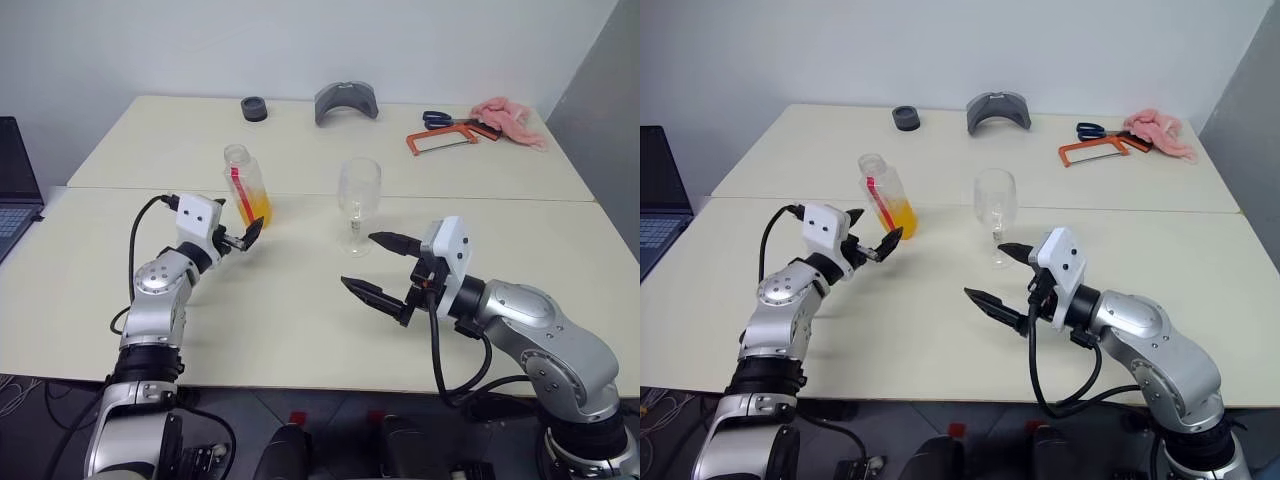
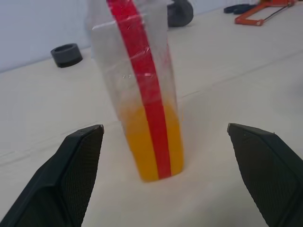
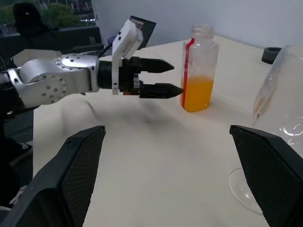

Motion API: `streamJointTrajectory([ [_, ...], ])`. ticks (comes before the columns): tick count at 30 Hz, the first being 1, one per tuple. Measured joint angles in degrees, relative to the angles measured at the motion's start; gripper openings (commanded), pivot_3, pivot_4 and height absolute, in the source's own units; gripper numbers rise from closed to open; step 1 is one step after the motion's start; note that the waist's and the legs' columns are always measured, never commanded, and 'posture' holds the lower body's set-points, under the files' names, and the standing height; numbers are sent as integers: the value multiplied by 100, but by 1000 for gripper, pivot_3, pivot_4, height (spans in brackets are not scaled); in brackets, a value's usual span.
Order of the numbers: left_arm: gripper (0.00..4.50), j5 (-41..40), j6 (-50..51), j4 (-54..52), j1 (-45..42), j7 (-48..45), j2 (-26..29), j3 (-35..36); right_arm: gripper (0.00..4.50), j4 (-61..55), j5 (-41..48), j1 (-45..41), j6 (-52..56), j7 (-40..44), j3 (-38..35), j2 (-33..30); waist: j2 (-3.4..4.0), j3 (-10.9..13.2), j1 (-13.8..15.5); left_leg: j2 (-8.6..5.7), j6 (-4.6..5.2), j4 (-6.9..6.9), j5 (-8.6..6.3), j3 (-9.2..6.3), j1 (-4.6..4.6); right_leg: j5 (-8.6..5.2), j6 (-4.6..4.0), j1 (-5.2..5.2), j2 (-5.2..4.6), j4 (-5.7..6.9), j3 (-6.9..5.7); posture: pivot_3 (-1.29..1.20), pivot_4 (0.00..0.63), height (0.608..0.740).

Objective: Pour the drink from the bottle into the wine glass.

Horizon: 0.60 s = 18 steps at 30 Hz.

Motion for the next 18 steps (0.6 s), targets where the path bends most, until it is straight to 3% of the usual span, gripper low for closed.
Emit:
streamJointTrajectory([
  [18, 4500, 78, -26, 1018, -1014, 117, -146, 3, 4491, -39, -64, -263, -82, 7, 128, -5, -1, 0, 4, -3, -2, 2, 1, -3, -6, 0, 0, -2, -1, -2, -3, 0, 150, 740],
])
